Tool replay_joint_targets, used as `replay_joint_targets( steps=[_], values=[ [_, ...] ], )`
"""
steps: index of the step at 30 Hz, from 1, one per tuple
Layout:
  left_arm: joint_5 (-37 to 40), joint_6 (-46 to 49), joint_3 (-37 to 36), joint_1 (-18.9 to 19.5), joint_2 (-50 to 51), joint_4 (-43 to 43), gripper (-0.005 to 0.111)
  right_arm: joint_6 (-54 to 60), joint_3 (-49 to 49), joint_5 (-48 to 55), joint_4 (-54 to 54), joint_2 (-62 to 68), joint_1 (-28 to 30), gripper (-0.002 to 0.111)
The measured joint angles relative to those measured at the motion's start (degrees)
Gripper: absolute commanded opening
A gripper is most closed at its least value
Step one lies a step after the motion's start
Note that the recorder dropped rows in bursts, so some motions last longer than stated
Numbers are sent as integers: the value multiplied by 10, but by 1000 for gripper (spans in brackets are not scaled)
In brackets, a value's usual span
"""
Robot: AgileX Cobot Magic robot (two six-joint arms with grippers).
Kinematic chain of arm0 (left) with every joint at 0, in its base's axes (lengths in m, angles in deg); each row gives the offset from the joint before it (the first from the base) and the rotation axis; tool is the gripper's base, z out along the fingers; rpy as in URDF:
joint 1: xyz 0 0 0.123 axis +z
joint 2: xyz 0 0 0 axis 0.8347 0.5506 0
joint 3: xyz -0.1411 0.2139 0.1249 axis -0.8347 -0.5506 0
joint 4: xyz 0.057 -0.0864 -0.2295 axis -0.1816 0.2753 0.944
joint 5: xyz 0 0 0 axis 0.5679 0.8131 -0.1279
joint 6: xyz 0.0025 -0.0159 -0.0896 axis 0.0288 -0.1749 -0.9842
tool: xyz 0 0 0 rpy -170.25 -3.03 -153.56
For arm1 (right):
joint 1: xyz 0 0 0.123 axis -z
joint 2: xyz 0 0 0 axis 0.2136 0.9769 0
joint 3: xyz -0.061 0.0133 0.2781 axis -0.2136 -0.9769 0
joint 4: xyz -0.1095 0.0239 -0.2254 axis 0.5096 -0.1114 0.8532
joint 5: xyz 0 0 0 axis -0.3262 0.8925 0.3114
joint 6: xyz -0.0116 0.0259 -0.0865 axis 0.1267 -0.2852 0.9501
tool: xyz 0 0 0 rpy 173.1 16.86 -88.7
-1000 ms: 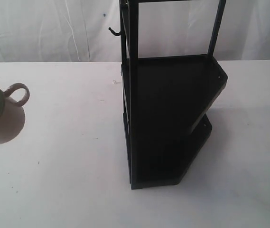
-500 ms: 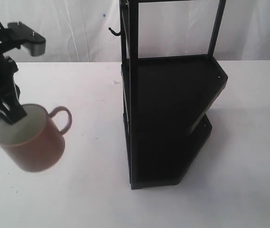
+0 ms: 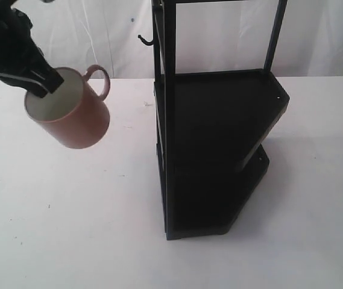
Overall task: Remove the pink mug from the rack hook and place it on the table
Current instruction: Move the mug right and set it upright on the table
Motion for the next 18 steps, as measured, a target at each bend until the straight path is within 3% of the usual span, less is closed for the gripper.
replay_joint_targets(
  steps=[9,18],
  values=[
    [-40,0,-68,0,44,1,0,0,0,0,0,0,0,0],
    [-75,-4,-78,0,53,11,0,0,0,0,0,0,0,0]
  ],
)
